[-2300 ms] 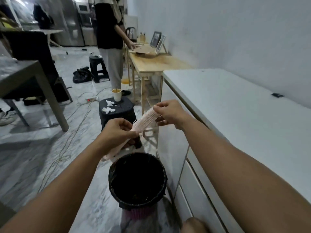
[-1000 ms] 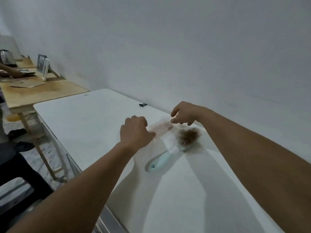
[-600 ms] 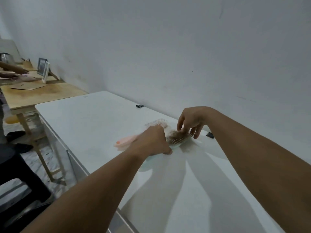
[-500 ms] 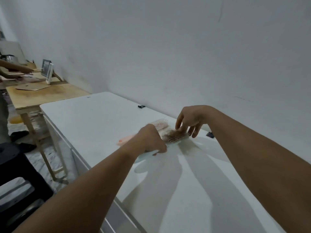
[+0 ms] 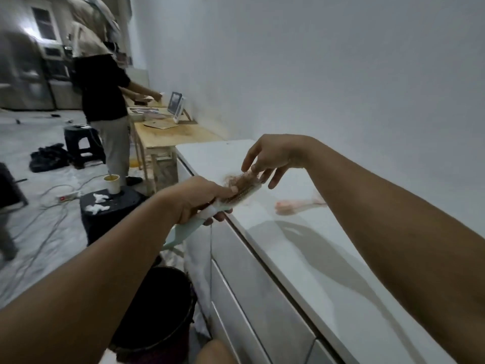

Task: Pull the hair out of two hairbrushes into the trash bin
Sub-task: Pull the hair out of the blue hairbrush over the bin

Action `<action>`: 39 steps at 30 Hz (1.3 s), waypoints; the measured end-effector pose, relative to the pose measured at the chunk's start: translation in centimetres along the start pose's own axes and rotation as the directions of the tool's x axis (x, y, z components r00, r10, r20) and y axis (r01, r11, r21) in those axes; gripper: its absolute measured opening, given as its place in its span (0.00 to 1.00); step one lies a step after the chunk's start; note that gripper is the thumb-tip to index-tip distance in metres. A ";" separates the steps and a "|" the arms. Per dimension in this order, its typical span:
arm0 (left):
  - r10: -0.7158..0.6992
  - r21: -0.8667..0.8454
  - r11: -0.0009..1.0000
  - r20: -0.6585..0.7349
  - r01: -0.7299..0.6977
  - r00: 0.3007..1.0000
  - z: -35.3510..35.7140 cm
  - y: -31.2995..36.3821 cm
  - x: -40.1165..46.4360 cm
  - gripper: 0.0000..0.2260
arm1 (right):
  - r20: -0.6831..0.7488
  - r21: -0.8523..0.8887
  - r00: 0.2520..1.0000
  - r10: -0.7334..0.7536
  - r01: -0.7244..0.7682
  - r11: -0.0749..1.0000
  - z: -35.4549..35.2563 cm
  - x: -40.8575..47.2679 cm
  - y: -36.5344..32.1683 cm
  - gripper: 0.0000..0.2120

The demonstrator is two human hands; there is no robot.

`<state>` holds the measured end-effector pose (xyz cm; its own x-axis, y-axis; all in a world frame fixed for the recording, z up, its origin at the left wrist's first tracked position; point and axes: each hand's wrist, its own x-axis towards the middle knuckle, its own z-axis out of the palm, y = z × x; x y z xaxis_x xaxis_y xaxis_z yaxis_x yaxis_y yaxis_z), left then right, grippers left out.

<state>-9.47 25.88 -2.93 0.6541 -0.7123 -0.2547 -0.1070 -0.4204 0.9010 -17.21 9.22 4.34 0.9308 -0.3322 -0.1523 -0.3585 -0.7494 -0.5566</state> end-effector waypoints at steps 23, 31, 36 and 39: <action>-0.421 -0.375 0.890 -0.452 0.261 0.787 -11.4 -31.4 5.6 0.17 | -0.020 0.004 0.962 -0.273 0.273 0.962 34.8 22.1 -4.5 0.04; -0.481 -0.209 0.876 -0.436 0.434 0.760 -9.4 -42.4 11.9 0.19 | 0.071 0.220 0.994 -0.080 0.062 0.974 45.8 26.7 4.4 0.13; -0.566 -0.232 0.824 -0.345 0.516 0.748 -7.9 -47.2 14.8 0.20 | 0.210 0.231 0.963 -0.169 0.119 0.966 52.0 27.5 8.3 0.20; -0.617 -0.262 0.784 -0.228 0.563 0.753 -7.4 -49.6 15.6 0.18 | 0.170 0.229 0.976 -0.139 0.098 0.969 54.6 28.5 9.9 0.11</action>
<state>11.59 39.75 -48.98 0.7294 -0.1493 -0.6677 0.4804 -0.5830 0.6552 9.60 23.59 -50.15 0.9700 -0.1224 -0.2099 -0.2395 -0.6276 -0.7408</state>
